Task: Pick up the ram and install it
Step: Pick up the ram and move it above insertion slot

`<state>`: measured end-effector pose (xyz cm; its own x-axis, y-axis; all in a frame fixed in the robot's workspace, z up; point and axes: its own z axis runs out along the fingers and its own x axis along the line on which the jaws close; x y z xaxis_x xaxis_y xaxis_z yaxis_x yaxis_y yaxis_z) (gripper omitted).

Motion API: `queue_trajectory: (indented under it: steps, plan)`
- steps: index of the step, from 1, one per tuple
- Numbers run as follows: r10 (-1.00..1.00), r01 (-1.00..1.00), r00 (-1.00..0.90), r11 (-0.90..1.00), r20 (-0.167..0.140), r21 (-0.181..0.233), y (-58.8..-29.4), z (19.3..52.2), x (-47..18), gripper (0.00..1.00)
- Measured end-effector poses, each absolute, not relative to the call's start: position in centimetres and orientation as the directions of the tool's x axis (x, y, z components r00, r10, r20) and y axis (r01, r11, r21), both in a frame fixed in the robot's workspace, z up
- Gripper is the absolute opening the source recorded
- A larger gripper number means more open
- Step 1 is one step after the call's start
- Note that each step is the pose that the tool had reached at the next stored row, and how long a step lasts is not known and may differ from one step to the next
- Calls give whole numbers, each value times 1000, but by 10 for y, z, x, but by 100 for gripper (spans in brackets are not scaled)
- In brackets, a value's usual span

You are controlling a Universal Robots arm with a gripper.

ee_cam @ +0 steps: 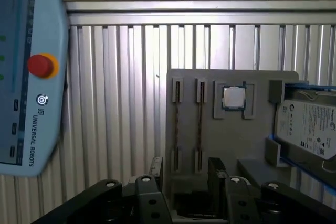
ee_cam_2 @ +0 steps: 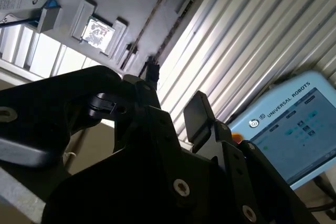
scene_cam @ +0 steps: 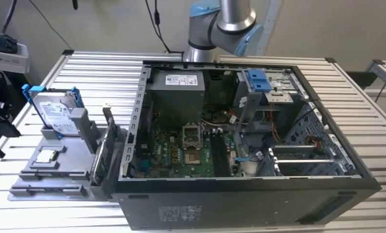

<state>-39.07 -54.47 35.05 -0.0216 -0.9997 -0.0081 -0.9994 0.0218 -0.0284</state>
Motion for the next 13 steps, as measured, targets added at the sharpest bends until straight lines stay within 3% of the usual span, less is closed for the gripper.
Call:
queue_trajectory:
  steps: [13]
  plan:
    - [-1000, -1000, -15, 15, -19, -10, -546, 336, -390, 48]
